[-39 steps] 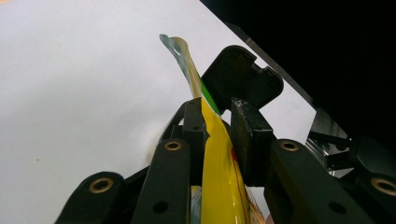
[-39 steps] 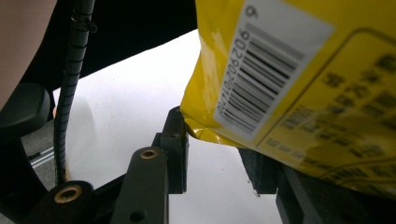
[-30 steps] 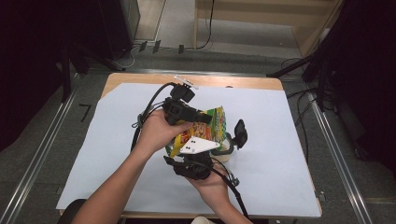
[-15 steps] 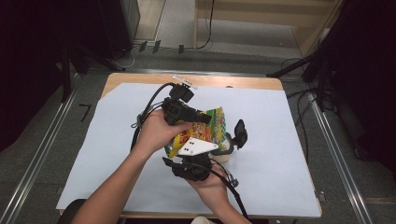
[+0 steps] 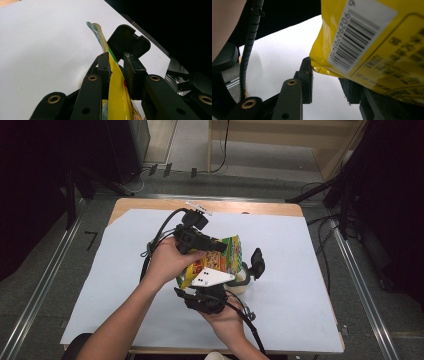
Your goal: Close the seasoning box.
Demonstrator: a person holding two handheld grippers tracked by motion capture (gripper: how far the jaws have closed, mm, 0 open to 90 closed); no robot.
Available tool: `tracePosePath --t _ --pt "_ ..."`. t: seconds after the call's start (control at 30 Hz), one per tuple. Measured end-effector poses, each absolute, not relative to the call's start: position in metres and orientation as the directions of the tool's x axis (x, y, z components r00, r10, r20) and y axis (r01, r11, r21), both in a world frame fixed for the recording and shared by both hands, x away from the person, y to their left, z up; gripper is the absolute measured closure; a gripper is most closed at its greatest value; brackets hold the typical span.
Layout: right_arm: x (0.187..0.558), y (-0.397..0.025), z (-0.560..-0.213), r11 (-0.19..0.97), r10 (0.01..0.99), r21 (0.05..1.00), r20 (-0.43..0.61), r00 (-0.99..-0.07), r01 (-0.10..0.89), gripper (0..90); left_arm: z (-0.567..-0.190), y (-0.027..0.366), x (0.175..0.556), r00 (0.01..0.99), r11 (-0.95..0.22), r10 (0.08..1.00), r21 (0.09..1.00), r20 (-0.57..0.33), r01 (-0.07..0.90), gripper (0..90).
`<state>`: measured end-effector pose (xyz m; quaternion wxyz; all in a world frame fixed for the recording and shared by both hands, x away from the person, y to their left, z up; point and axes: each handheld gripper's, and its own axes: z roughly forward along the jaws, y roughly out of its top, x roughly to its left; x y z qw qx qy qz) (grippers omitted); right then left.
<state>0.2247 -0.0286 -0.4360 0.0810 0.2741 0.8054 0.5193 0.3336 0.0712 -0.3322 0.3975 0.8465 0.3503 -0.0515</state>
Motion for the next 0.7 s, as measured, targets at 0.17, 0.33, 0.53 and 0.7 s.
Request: tracePosePath --t 0.17,0.33,0.53,0.7 --pt "0.2247 -0.0289 -0.4360 0.308 0.525 0.880 0.159 -0.836 0.361 66.1 -0.3323 0.0714 0.3341 0.748 -0.436 0.550 0.636 -0.372 0.637 76.5" --pt "0.2249 -0.0286 -0.4370 0.310 0.526 0.881 0.154 -0.837 0.357 66.1 -0.3327 0.0715 0.3341 0.750 -0.441 0.551 0.635 -0.367 0.635 76.4" --pt "0.2247 -0.0286 -0.4372 0.311 0.525 0.882 0.152 -0.837 0.355 66.1 -0.3330 0.0716 0.3343 0.748 -0.439 0.550 0.634 -0.371 0.637 76.5" --pt "0.2247 -0.0284 -0.4384 0.317 0.525 0.882 0.142 -0.839 0.348 66.2 -0.3334 0.0718 0.3343 0.749 -0.440 0.550 0.634 -0.371 0.636 76.5"
